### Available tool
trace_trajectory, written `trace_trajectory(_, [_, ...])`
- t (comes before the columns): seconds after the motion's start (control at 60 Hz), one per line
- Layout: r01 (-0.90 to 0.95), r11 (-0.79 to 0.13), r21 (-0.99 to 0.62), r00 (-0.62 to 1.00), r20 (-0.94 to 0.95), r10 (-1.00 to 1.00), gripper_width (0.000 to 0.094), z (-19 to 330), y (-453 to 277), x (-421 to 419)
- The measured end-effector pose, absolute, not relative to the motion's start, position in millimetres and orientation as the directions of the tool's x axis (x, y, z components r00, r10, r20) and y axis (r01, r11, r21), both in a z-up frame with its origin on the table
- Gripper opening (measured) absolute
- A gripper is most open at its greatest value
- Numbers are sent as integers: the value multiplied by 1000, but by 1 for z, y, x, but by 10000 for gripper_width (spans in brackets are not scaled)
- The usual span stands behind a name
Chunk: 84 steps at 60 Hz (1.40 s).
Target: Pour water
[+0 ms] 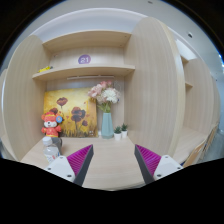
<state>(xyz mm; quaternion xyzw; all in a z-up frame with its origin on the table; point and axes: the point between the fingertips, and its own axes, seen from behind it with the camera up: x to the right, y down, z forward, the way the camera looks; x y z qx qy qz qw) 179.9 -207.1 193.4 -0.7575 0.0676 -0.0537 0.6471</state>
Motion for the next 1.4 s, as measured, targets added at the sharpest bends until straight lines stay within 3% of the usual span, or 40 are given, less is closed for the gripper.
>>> trace_trajectory(0.4, [-16, -136, -991, 1000, -13, -19, 854, 122, -222, 37])
trace_trajectory(0.617, [-17, -144, -989, 996, -29, 82, 864, 93, -196, -50])
trace_trajectory(1.0, [53, -161, -985, 999, 52, 12, 837, 74, -100, -55])
trace_trajectory(1.05, [42, -164, -986, 999, 40, 19, 795, 74, -92, -57])
trace_trajectory(1.2, [5, -123, -992, 999, 0, 35, 554, 80, -80, -63])
trace_trajectory(1.4, [80, -51, -995, 997, 81, -2, 424, 85, -78, -65])
